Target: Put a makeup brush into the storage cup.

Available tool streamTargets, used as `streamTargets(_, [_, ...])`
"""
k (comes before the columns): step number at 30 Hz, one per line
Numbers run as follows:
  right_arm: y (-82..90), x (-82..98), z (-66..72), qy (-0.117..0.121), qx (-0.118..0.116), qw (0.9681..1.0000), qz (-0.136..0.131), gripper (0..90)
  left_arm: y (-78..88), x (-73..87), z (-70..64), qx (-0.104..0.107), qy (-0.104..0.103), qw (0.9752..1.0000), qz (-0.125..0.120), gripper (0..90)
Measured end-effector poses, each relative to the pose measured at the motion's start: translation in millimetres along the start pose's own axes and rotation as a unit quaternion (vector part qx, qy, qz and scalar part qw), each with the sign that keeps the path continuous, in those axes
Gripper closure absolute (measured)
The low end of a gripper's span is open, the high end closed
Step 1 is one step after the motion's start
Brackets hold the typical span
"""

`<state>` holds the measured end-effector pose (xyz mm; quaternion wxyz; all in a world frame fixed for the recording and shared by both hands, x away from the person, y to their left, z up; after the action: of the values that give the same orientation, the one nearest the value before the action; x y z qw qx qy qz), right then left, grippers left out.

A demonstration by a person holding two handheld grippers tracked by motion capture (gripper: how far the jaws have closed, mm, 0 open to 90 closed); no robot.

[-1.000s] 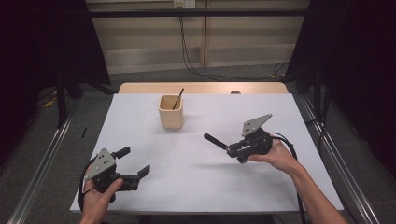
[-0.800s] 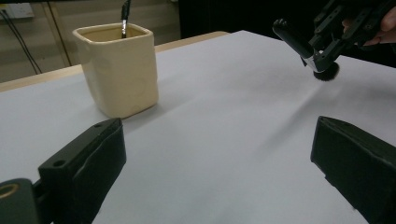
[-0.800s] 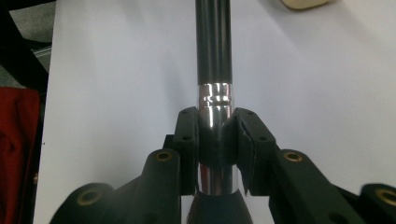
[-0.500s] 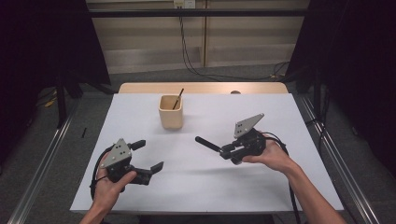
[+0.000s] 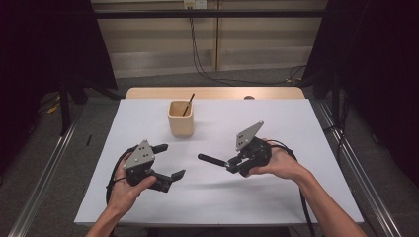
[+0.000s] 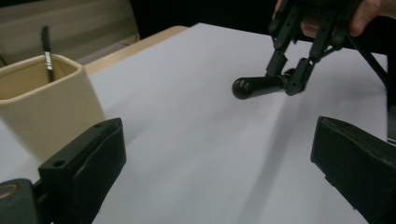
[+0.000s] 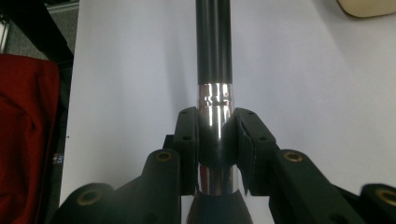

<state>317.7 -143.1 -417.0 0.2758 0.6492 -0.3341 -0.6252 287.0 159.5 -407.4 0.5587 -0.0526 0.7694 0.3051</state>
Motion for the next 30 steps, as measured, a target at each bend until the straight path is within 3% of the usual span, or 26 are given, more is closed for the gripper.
streamTargets(13, [-12.1, -13.1, -0.3, 0.027, -0.027, 0.9982, 0.047, 71.9, -15.3, -6.3, -2.5, 0.023, -0.01, 0.9987, 0.045, 3.8])
streamTargets(16, [-14.9, -16.1, 0.3, 0.033, -0.034, 0.9972, 0.057, 71.9, -17.4, -6.5, -3.7, 0.027, -0.011, 0.997, 0.071, 4.1])
streamTargets(30, [-24.0, -22.5, -0.1, 0.049, -0.057, 0.9914, 0.107, 71.9, -33.1, -9.7, -4.4, 0.036, -0.017, 0.9911, 0.127, 3.6])
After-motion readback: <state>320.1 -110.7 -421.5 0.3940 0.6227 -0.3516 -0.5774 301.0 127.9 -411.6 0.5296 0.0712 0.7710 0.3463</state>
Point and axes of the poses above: each handheld gripper's, and its own axes: y roughly backward along the jaws, x roughly out of its underside, z roughly to its left, the point moved 2 cm from there along -y, roughly forward along the jaws, and after that the axes turned 12 degrees about y, right-handed, at the moved point
